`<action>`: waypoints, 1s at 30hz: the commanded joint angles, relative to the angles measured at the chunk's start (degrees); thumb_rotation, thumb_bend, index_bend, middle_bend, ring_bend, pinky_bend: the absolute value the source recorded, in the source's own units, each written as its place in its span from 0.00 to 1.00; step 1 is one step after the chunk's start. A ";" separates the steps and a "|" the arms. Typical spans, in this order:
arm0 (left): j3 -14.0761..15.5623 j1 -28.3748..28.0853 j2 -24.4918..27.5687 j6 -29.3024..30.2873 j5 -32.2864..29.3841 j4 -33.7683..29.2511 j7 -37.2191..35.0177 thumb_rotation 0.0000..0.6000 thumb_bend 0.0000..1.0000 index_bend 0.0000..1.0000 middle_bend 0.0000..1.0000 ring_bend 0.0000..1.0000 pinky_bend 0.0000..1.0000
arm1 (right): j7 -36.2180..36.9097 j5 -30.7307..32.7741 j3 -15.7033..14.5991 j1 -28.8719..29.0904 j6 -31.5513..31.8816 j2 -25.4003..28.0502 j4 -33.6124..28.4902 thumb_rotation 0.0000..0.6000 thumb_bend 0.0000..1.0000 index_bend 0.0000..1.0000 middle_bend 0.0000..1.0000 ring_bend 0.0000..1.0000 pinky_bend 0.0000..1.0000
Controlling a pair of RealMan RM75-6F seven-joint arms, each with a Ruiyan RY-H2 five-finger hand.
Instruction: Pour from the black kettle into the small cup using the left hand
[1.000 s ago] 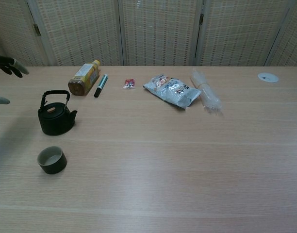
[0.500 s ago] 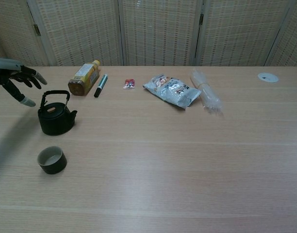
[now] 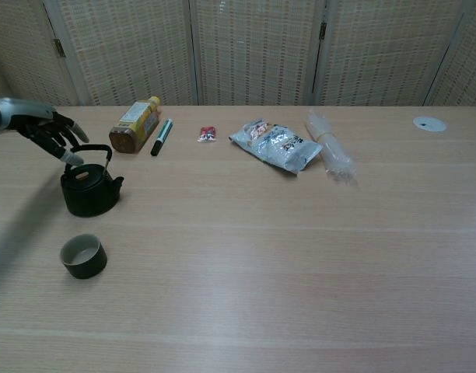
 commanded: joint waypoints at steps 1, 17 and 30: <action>0.65 -0.60 -0.68 -0.53 -0.36 0.70 -0.28 0.78 0.19 0.22 0.25 0.17 0.00 | 0.02 0.08 0.03 0.05 -0.13 -0.07 0.06 1.00 0.38 0.18 0.23 0.24 0.07; 0.89 -1.39 -2.34 2.16 4.14 -0.49 -2.17 0.76 0.19 0.26 0.33 0.21 0.00 | 0.35 0.72 0.19 -0.16 -0.13 -0.17 0.38 1.00 0.38 0.18 0.23 0.25 0.07; -0.54 3.43 2.34 14.82 17.71 -12.26 -5.03 0.78 0.19 0.34 0.48 0.35 0.00 | 0.49 -0.13 0.16 -0.05 0.20 -0.29 0.26 1.00 0.38 0.18 0.23 0.25 0.07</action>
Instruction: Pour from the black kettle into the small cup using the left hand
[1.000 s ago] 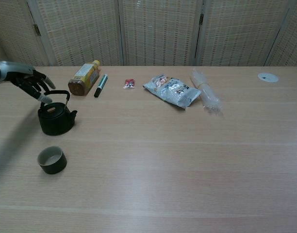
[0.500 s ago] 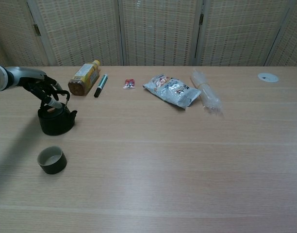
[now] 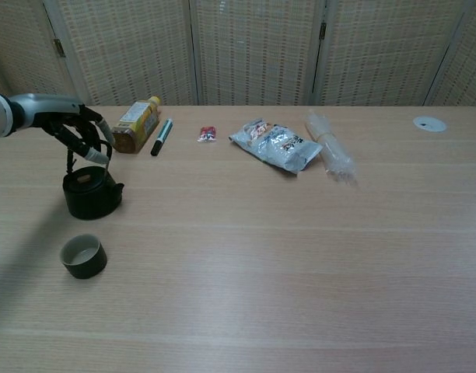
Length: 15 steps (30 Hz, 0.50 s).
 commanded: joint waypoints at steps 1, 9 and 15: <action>0.07 2.43 2.09 5.08 5.28 -4.40 -1.02 0.78 0.19 0.34 0.49 0.36 0.00 | 0.05 -0.10 -0.01 -0.09 0.20 0.04 -0.02 1.00 0.38 0.18 0.23 0.25 0.07; 2.42 6.36 6.19 13.25 13.79 -12.28 -0.91 0.79 0.19 0.35 0.57 0.44 0.01 | 0.37 -0.87 -0.18 -0.12 0.52 0.02 0.02 1.00 0.38 0.18 0.23 0.25 0.07; 4.23 8.22 7.08 16.87 17.05 -14.22 1.03 0.82 0.19 0.35 0.57 0.42 0.04 | 0.62 -1.46 -0.33 -0.26 0.95 0.01 0.09 1.00 0.38 0.18 0.23 0.25 0.07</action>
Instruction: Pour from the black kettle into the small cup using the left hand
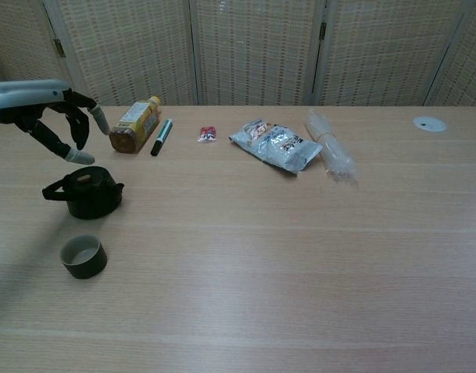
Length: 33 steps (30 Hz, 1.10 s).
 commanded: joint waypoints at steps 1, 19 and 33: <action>1.04 1.00 0.49 1.36 1.15 -0.87 1.19 0.84 0.19 0.34 0.55 0.40 0.04 | 0.14 -0.07 -0.08 -0.11 0.12 0.03 0.06 1.00 0.38 0.18 0.23 0.25 0.07; 4.36 0.99 -0.69 0.66 0.20 -1.88 15.01 1.00 0.19 0.14 0.20 0.12 0.00 | 1.27 0.49 -0.01 -0.35 0.04 -0.22 1.13 1.00 0.38 0.19 0.23 0.25 0.07; 4.02 -1.42 -6.41 -1.84 -1.52 8.38 19.72 1.00 0.19 0.14 0.19 0.10 0.00 | 1.95 1.18 0.08 -0.76 0.20 -0.35 1.83 1.00 0.38 0.19 0.23 0.25 0.07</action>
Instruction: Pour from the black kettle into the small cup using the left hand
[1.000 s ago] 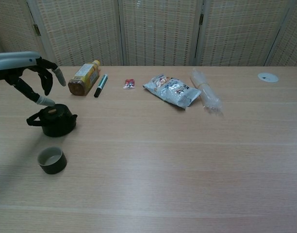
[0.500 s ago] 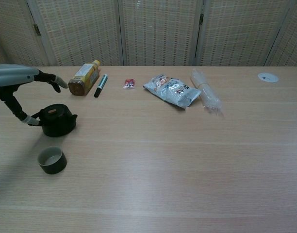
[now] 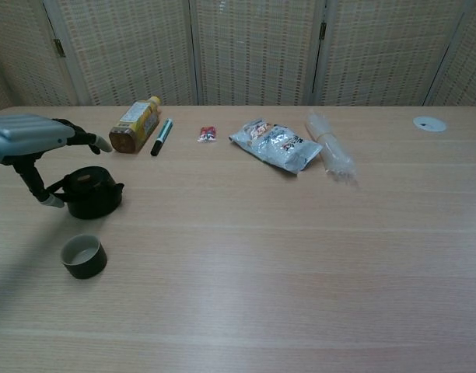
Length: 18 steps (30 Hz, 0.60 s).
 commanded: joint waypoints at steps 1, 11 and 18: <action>-0.34 -0.83 -1.45 -0.83 -0.20 2.77 0.44 1.00 0.19 0.14 0.19 0.10 0.00 | 0.03 0.07 0.02 0.01 -0.08 -0.06 0.06 1.00 0.38 0.19 0.23 0.25 0.07; -2.12 -2.71 -4.83 -2.39 -3.19 10.15 3.48 1.00 0.19 0.14 0.19 0.10 0.00 | -0.12 0.59 0.18 0.05 -0.42 -0.02 0.10 1.00 0.38 0.19 0.23 0.25 0.07; -3.60 -3.69 -6.87 -3.85 -5.00 13.77 2.17 1.00 0.19 0.14 0.19 0.11 0.00 | -0.32 0.93 0.31 0.02 -0.50 0.02 0.01 1.00 0.38 0.19 0.23 0.25 0.07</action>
